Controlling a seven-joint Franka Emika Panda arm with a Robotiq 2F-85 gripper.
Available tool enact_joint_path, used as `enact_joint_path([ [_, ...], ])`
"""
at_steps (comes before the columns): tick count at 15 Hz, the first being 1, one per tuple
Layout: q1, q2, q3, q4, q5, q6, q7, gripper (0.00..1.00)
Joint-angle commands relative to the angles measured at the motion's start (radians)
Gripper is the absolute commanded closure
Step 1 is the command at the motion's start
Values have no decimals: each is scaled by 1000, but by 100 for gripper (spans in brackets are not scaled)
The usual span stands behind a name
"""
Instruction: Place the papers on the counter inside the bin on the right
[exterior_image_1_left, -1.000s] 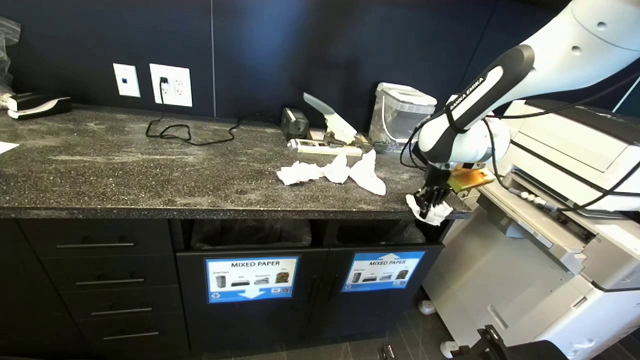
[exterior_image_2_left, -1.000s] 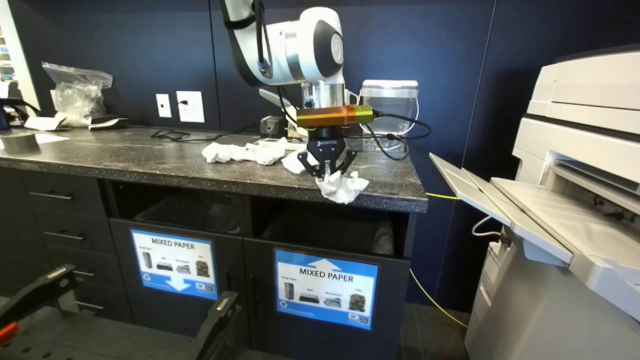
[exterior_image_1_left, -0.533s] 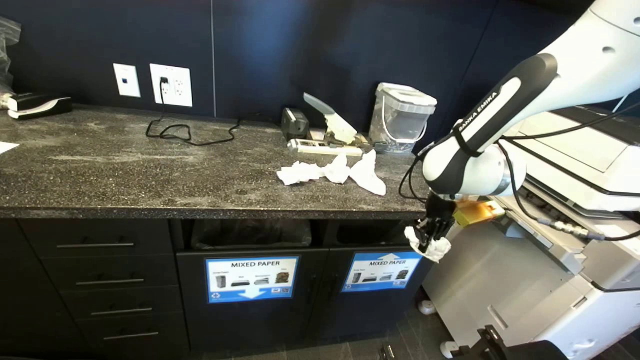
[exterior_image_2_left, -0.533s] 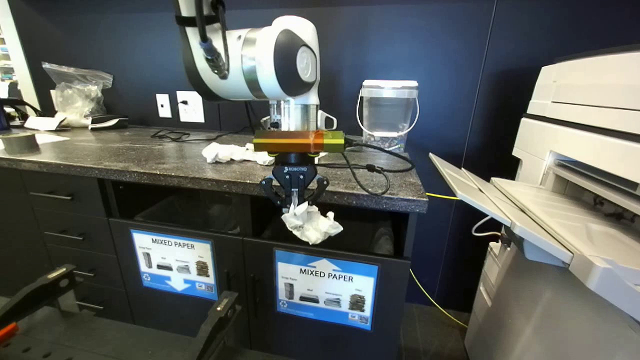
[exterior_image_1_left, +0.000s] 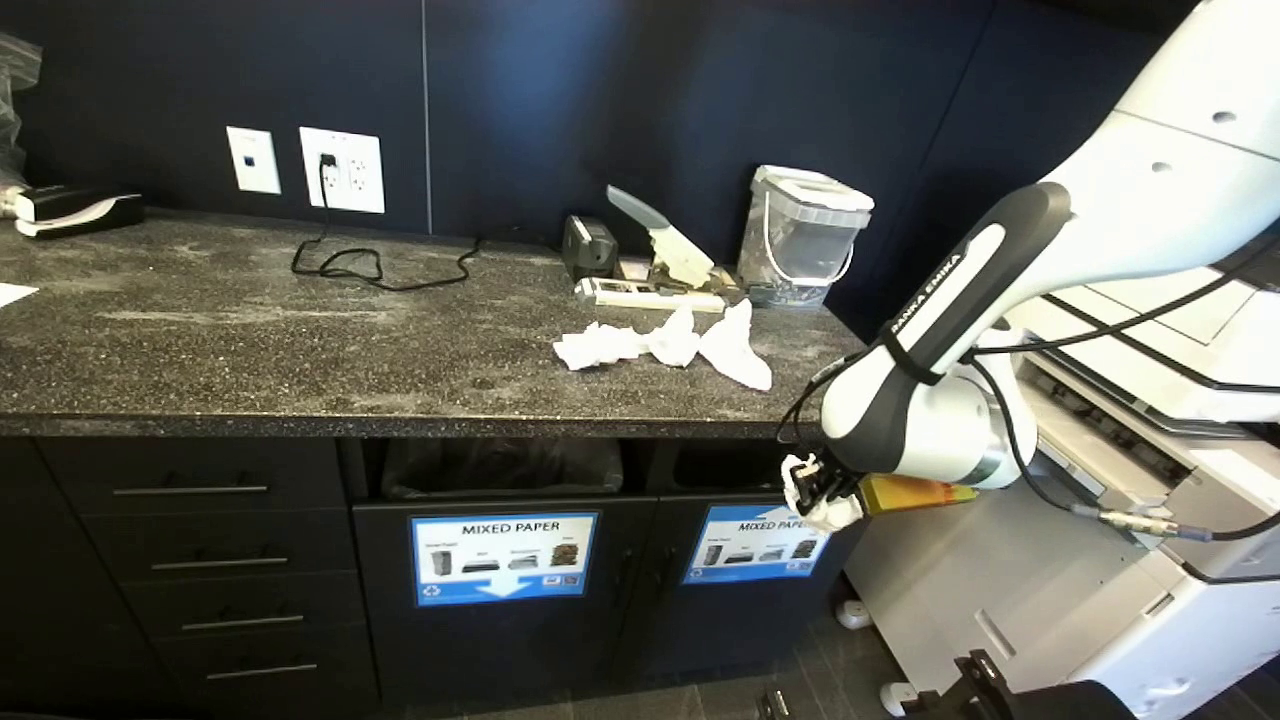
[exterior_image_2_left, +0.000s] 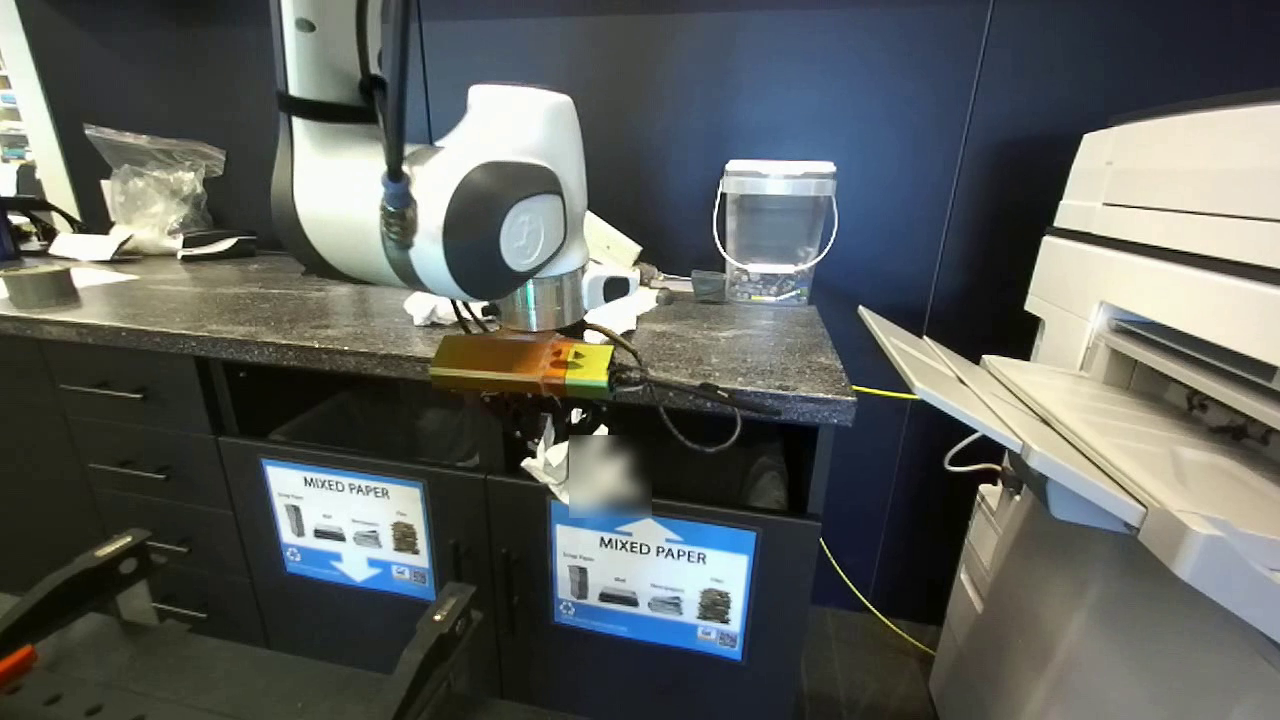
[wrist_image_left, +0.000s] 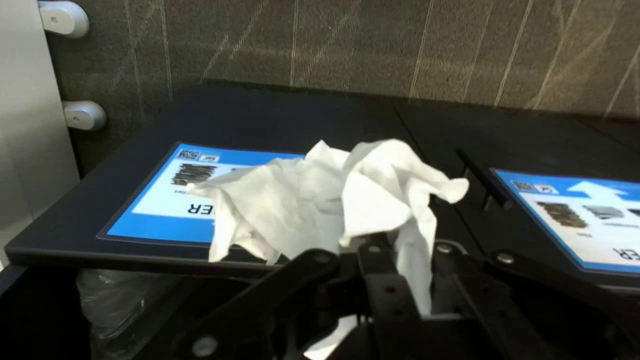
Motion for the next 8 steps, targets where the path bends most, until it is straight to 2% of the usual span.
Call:
enact_joint_path([
  [1,53,109,-45,25,-27,214,96,88],
  [8,138,355,-108,152,4,537,207,87],
])
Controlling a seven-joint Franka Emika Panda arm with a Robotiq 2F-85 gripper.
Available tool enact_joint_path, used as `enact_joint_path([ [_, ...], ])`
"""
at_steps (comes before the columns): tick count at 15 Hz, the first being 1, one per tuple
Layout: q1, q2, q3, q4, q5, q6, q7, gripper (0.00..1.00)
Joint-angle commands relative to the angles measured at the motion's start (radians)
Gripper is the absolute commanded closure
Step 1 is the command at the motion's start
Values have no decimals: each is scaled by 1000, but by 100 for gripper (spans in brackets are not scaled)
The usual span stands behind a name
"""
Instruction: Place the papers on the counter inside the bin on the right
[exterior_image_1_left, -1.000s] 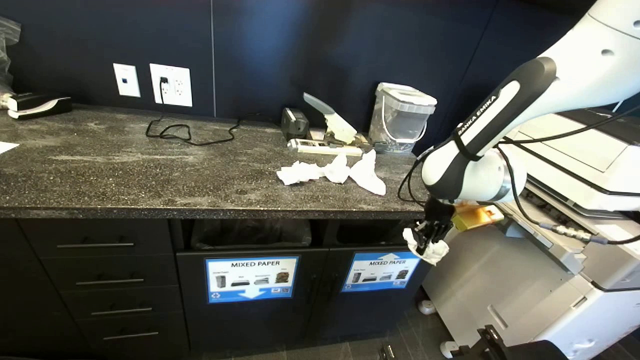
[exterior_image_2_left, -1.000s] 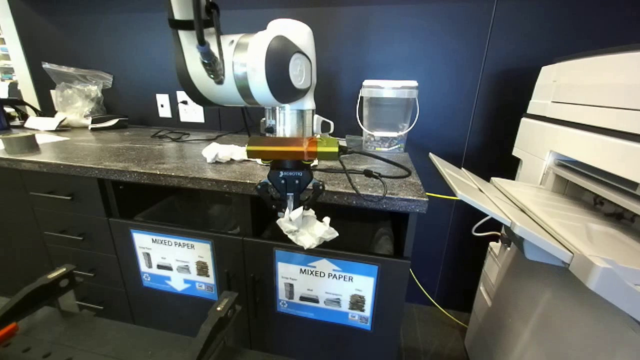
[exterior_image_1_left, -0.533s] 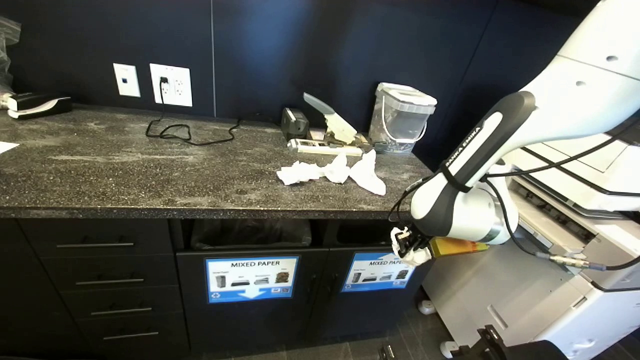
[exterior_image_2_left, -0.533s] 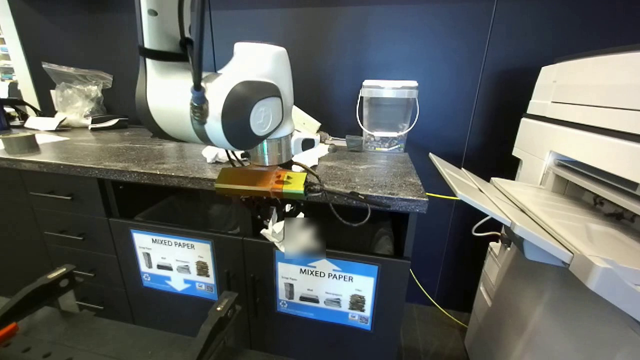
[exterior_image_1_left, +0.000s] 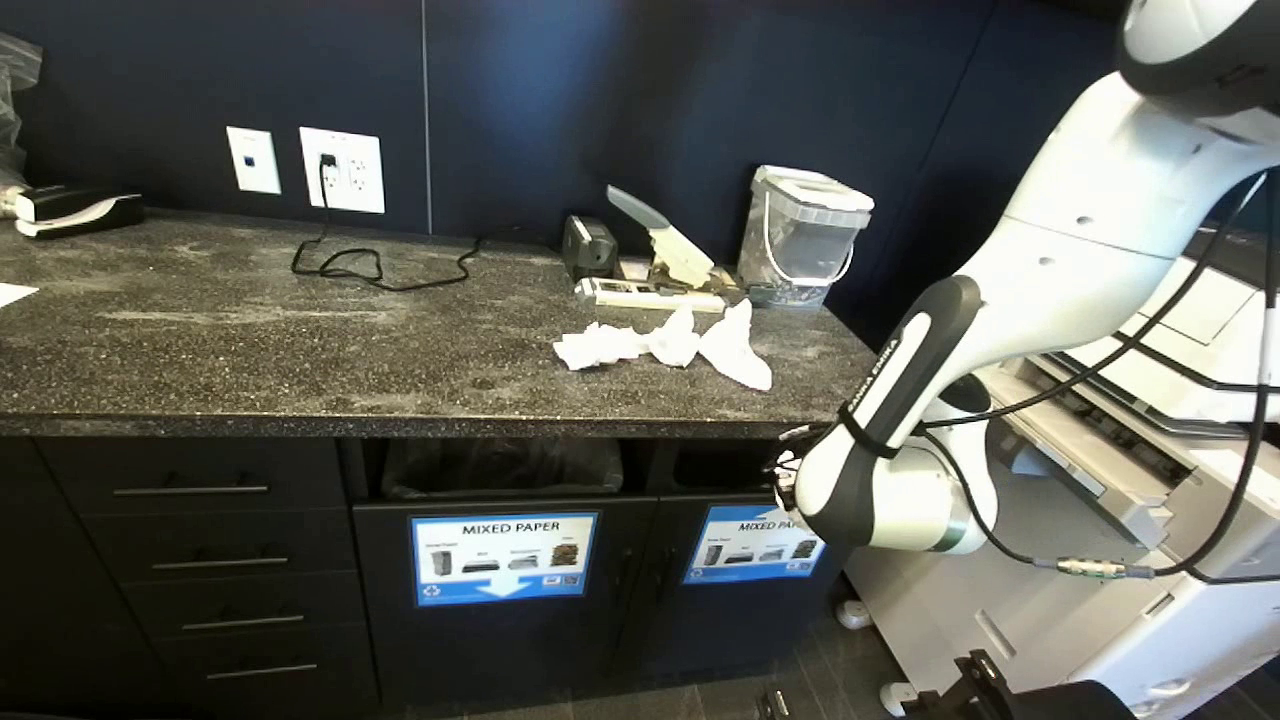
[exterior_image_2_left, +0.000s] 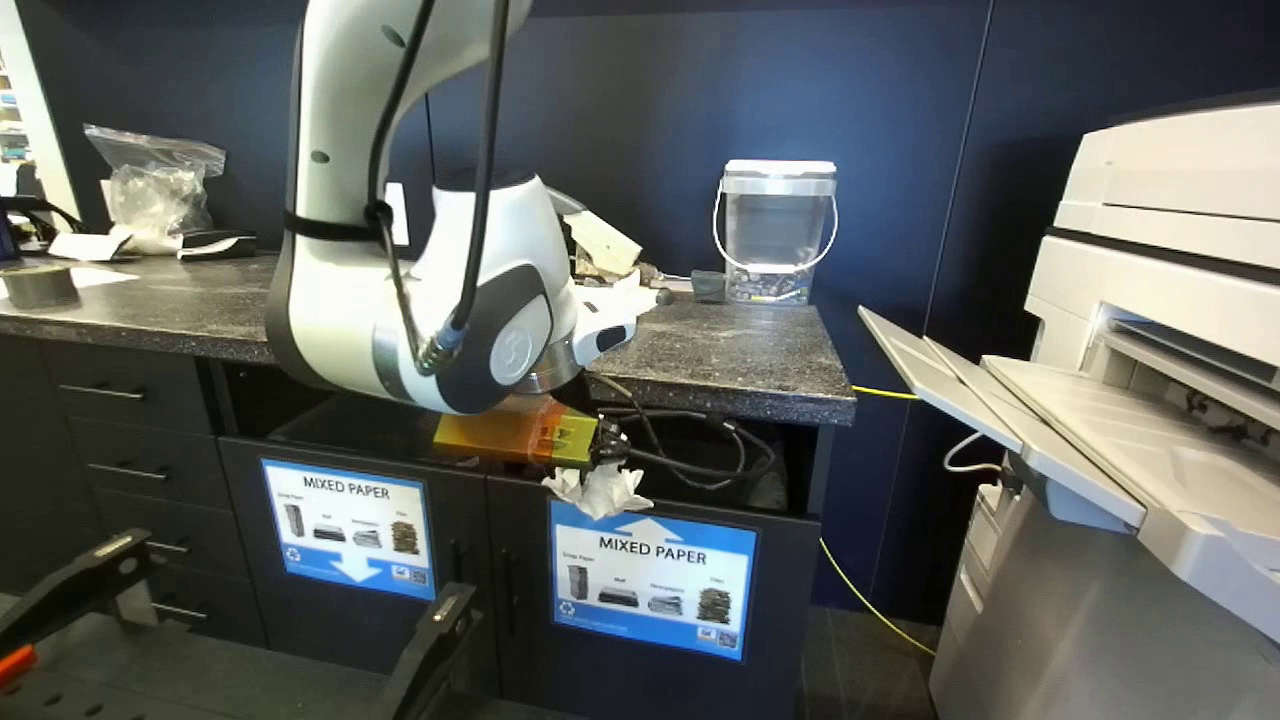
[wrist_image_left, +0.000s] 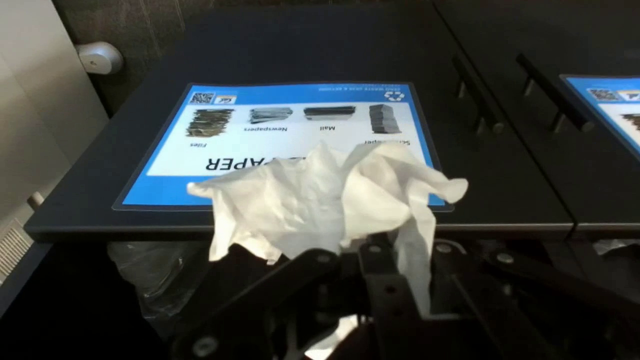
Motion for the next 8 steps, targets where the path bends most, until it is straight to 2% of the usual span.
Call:
enact_joint_path([
  [1,54,141,-31,98,18,162,65,87],
  [8,95,321,-37,299,60,320,114,88],
])
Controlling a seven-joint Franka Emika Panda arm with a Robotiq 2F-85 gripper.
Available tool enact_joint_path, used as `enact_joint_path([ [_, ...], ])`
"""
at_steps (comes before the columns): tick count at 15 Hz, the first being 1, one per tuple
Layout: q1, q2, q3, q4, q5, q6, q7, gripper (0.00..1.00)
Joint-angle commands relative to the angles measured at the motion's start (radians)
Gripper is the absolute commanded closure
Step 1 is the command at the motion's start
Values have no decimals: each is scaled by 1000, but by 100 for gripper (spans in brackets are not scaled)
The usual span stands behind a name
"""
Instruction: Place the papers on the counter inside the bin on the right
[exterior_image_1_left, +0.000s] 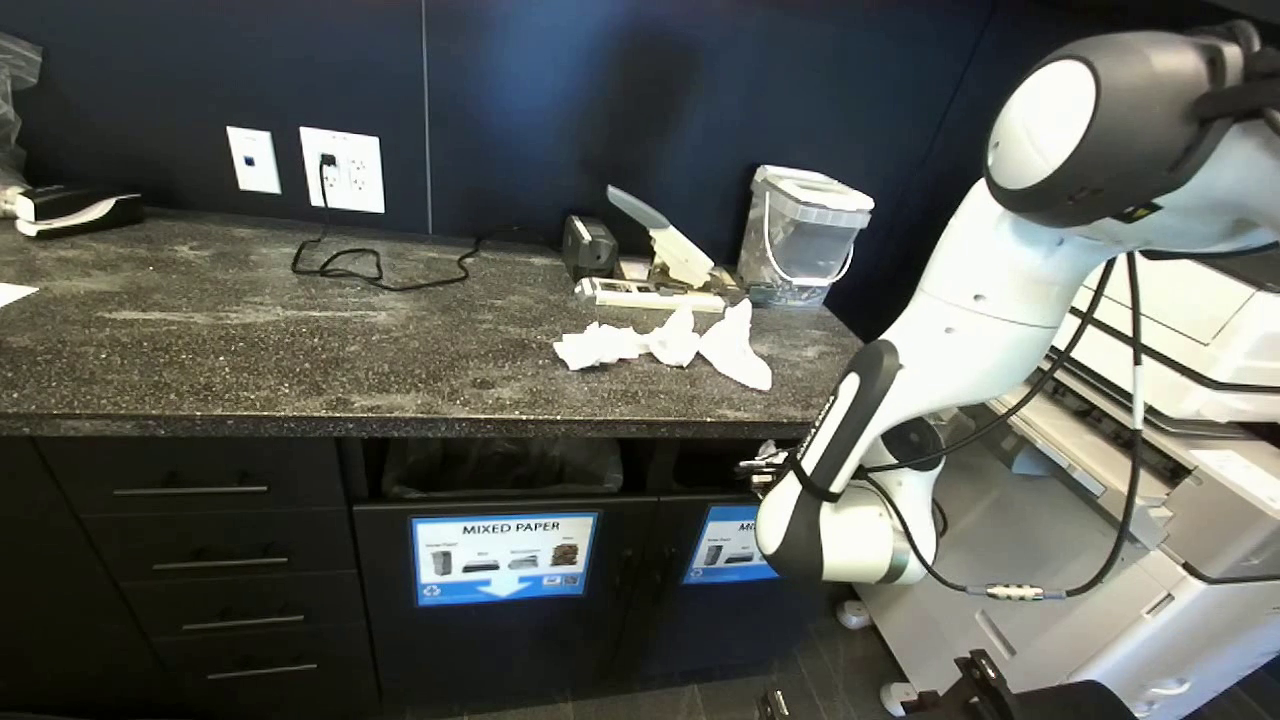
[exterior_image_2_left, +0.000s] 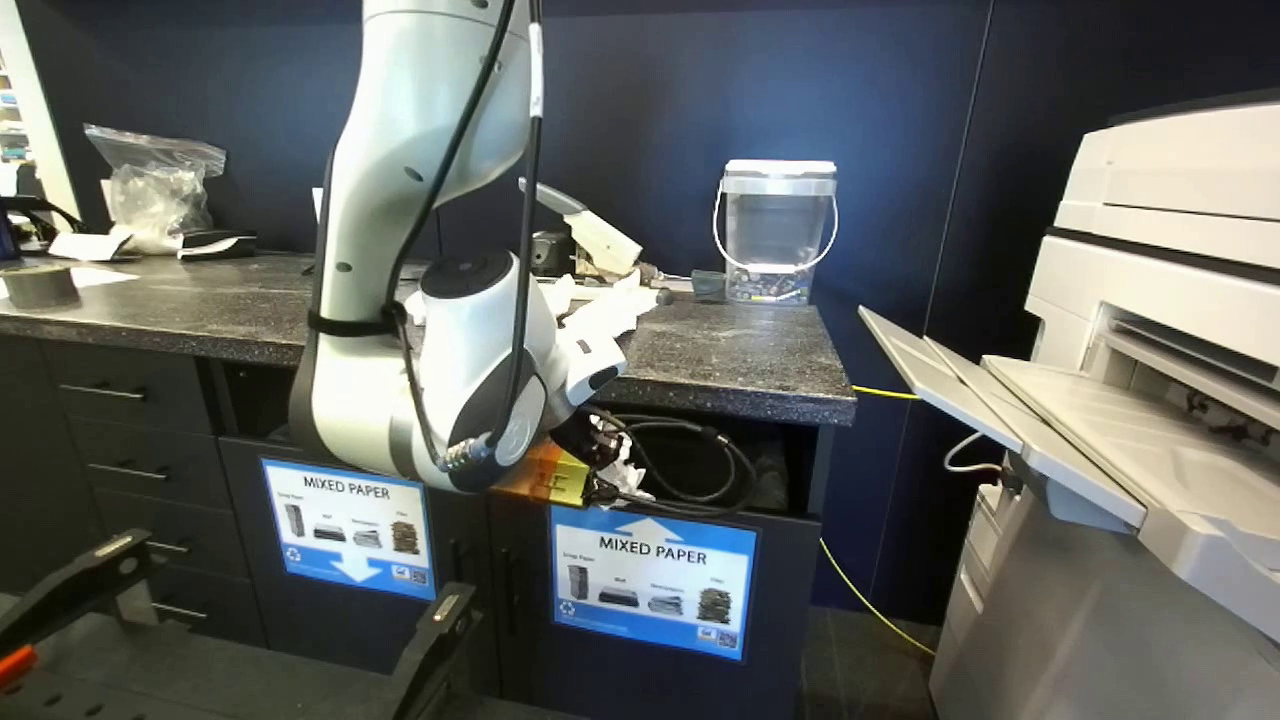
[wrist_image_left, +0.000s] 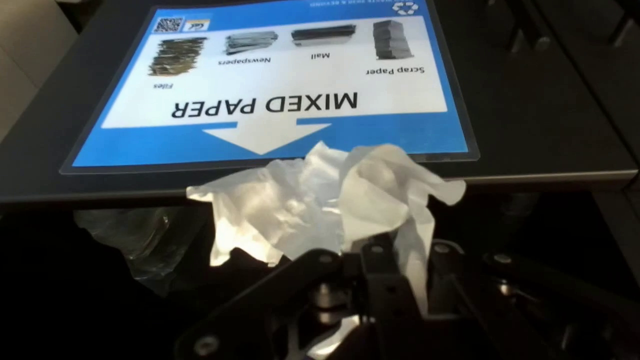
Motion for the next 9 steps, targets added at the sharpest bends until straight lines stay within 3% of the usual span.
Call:
enact_joint_path([
  [1,30,105,-13,134,34,91,37,87],
  [9,24,269,-11,344,60,129,69,86],
])
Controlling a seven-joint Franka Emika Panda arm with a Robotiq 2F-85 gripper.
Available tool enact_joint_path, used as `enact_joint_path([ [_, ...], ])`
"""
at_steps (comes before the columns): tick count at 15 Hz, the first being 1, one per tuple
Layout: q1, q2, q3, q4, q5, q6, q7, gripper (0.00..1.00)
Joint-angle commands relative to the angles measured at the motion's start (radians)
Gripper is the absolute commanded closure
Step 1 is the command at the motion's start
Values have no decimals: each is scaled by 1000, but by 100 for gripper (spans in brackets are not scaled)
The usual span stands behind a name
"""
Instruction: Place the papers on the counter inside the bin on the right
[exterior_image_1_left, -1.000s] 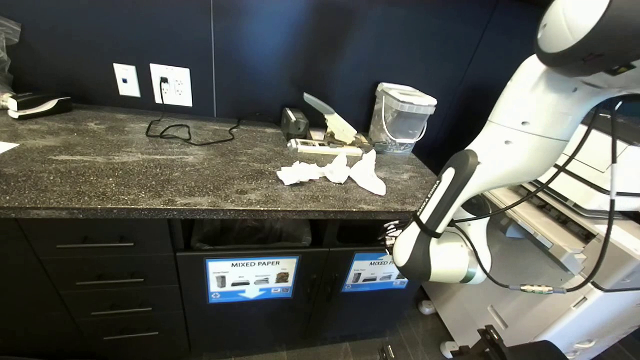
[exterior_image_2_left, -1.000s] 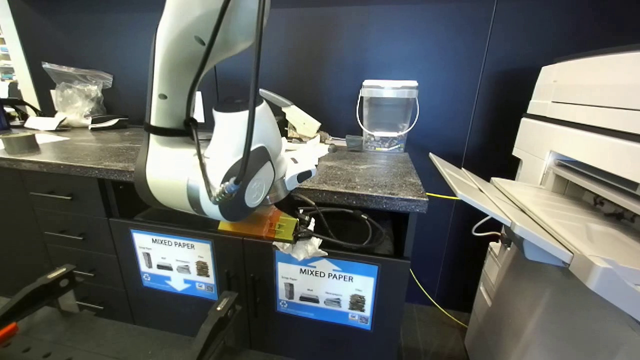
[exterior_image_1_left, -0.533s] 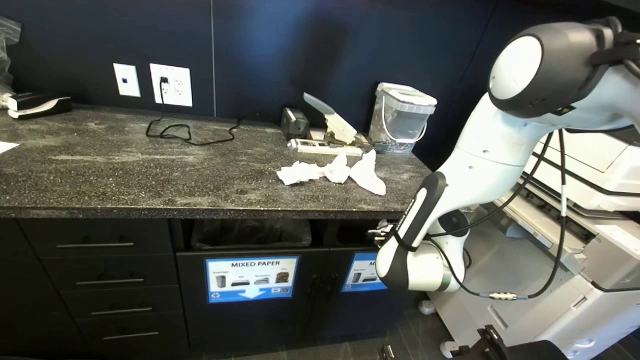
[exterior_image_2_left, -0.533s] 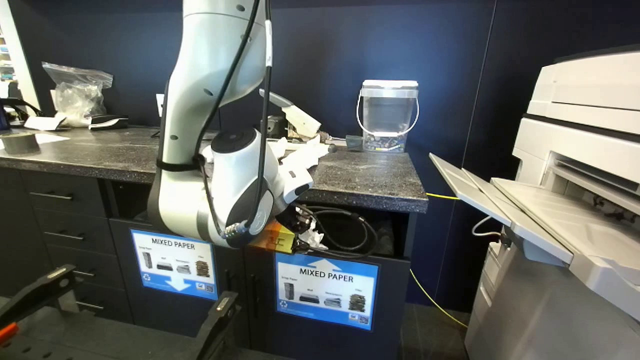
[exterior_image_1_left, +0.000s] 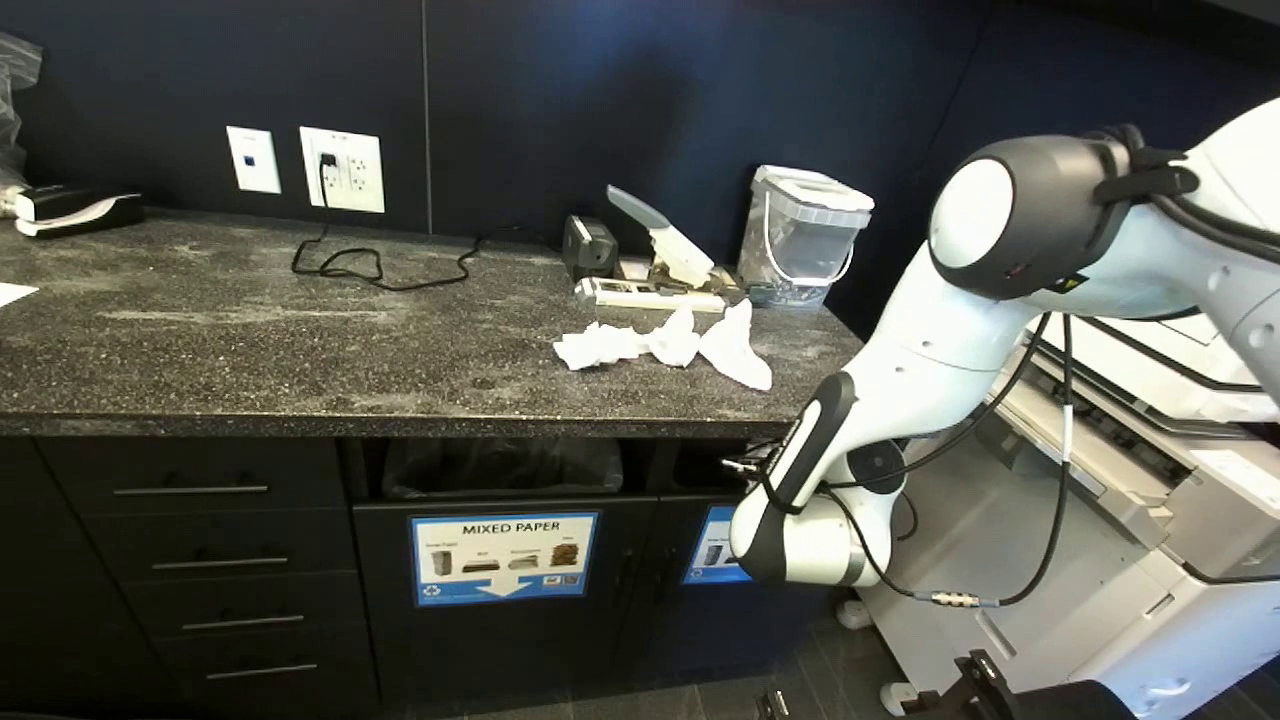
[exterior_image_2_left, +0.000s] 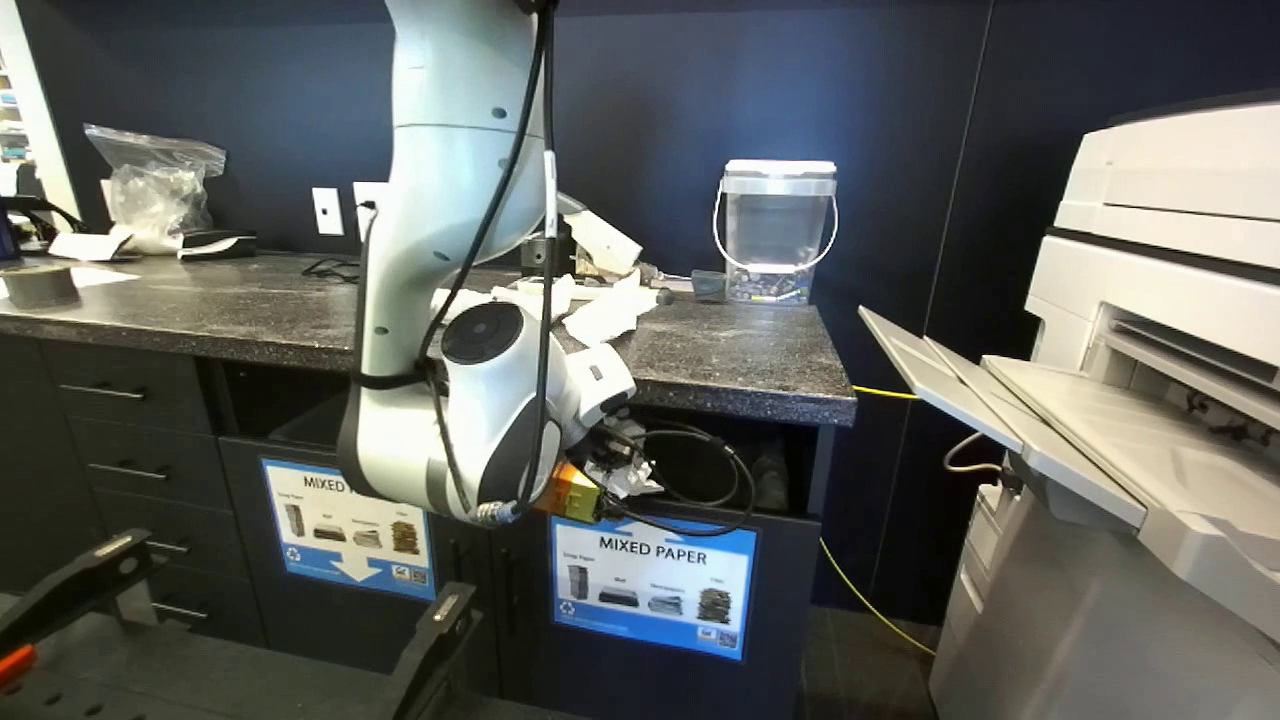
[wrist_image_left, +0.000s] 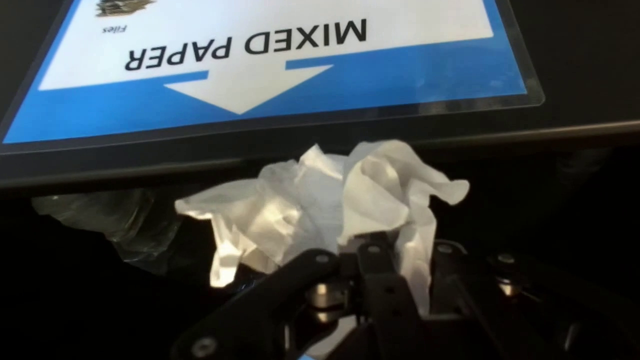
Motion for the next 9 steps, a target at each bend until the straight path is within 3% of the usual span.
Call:
enact_joint_path([
  [1,15,104,-11,133,34,49,26,86],
  [9,11,176,-14,269,69,52,37,86],
])
